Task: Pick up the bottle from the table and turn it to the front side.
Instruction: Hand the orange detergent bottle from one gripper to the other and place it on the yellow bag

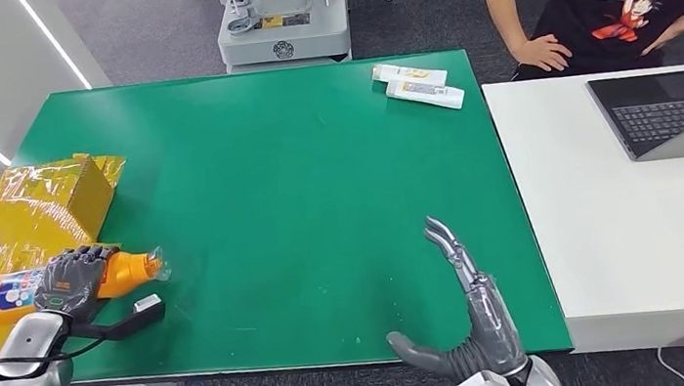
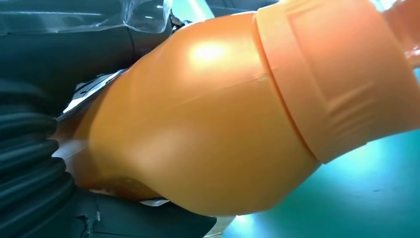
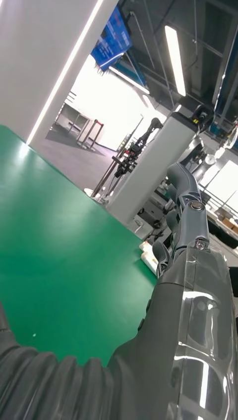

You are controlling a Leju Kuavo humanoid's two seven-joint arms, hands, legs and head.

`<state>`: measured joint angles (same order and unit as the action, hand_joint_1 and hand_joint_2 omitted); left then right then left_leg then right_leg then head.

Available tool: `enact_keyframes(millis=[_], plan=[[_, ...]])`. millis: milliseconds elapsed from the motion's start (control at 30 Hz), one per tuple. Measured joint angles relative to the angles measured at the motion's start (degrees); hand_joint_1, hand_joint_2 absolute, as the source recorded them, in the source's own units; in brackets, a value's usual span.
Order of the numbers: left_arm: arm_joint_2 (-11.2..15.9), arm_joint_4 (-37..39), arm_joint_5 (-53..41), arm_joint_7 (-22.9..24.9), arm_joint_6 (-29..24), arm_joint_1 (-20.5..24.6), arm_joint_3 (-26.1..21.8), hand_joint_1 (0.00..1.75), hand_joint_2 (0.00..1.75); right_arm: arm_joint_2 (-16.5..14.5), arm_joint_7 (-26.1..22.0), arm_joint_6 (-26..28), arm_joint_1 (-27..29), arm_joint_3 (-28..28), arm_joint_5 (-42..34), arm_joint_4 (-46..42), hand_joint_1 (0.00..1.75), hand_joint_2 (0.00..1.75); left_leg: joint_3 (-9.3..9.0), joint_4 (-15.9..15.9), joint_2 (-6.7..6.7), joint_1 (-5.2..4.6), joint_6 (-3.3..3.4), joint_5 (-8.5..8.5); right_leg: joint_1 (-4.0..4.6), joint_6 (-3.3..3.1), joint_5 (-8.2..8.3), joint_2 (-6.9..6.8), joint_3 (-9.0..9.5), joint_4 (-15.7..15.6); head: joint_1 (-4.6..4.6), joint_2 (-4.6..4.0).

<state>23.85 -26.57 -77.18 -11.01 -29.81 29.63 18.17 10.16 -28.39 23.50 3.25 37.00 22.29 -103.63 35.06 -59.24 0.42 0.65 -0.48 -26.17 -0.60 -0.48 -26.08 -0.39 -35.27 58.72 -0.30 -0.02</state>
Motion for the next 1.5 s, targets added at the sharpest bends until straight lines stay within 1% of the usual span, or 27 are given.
enact_keyframes(millis=[167,200,300,333,500,867,1133,1200,1300,1367,1433,1500], plan=[[-0.6,0.1,-0.2,0.0,0.0,0.0,-0.2,1.75,1.75,0.6,0.0,0.0,0.8,0.0,0.0,-0.5,0.00,1.75,0.00,0.0,0.04,0.00,0.00,0.00,0.00,0.00,0.01,0.02,0.00,0.0,0.00,0.00],[-0.7,0.1,-0.2,0.1,0.0,0.0,-0.3,1.64,1.75,0.6,0.0,-0.1,0.8,0.0,0.0,-0.5,0.00,1.75,0.00,0.0,0.03,0.00,0.00,0.00,0.00,0.00,0.01,0.02,0.00,0.0,0.00,0.00],[-1.0,0.3,-0.6,0.7,0.0,-0.2,-0.9,0.34,1.75,0.7,-0.1,-0.8,0.9,0.0,0.0,-0.6,0.00,1.75,0.00,0.0,0.03,0.00,0.00,0.00,0.00,-0.01,0.01,0.02,0.00,0.0,-0.01,0.00],[-1.1,0.3,-0.9,1.1,-0.1,-0.4,-1.0,0.00,1.75,0.7,-0.1,-1.1,0.8,0.0,-0.1,-0.6,0.00,1.75,0.00,0.0,0.03,0.00,0.00,0.00,0.00,-0.01,0.01,0.02,0.00,0.0,-0.01,0.00],[-1.6,0.4,-2.1,2.2,-2.0,-1.4,-1.9,0.00,1.75,1.0,-0.6,-1.9,0.5,0.0,-1.0,-0.5,0.00,1.75,0.00,0.0,0.02,0.01,-0.01,-0.01,0.01,-0.01,0.00,0.02,0.00,0.0,0.00,0.00],[-1.6,0.4,-2.5,2.2,-3.9,-3.0,-3.9,0.00,1.75,1.8,-1.1,-1.4,0.8,0.0,-1.8,-0.5,0.00,1.75,-0.02,0.0,0.03,0.01,-0.03,-0.02,0.01,-0.01,0.00,0.02,0.00,0.0,0.00,0.00],[-1.6,0.4,-2.0,1.5,-4.6,-3.7,-5.3,0.00,1.75,2.2,-1.4,-1.0,1.5,0.0,-2.4,-0.6,0.00,1.75,-0.04,0.0,0.03,0.01,-0.04,-0.03,0.01,-0.03,-0.01,0.02,0.01,0.0,0.00,0.00],[-1.7,0.3,-1.1,0.8,-5.7,-4.0,-5.8,0.00,1.75,2.2,-1.9,-0.6,1.8,0.0,-2.7,-0.6,0.00,1.75,-0.04,0.0,0.04,0.01,-0.04,-0.03,0.01,-0.03,-0.01,0.03,0.01,0.0,-0.01,0.00],[-2.2,-2.3,2.3,-2.0,-8.4,-6.2,-7.8,0.00,1.75,2.2,-2.9,0.5,2.1,0.0,-3.7,-0.5,0.00,1.75,-0.05,0.0,0.07,0.00,-0.05,-0.03,0.01,-0.03,-0.01,0.05,-0.01,0.0,0.00,0.00],[-3.1,-7.1,4.6,-5.8,-9.5,-8.9,-10.7,0.00,1.75,2.2,-3.8,1.4,2.2,0.0,-4.5,-0.3,0.00,1.75,-0.04,0.0,0.08,0.00,-0.06,-0.05,0.00,-0.03,-0.02,0.06,-0.01,0.0,0.00,0.00],[-4.3,-12.4,6.7,-10.8,-9.9,-11.4,-14.7,0.00,1.75,2.2,-4.8,2.4,2.1,0.0,-5.4,0.0,0.00,1.75,-0.04,0.0,0.08,-0.01,-0.10,-0.09,0.00,-0.03,-0.03,0.06,0.00,0.0,0.00,0.00],[-5.3,-16.5,8.3,-14.1,-10.0,-13.2,-18.0,0.00,1.75,2.2,-5.5,3.3,2.1,0.0,-6.1,0.3,0.00,1.75,-0.04,0.0,0.08,-0.01,-0.13,-0.12,0.00,-0.03,-0.04,0.06,0.00,0.0,0.01,0.00]])
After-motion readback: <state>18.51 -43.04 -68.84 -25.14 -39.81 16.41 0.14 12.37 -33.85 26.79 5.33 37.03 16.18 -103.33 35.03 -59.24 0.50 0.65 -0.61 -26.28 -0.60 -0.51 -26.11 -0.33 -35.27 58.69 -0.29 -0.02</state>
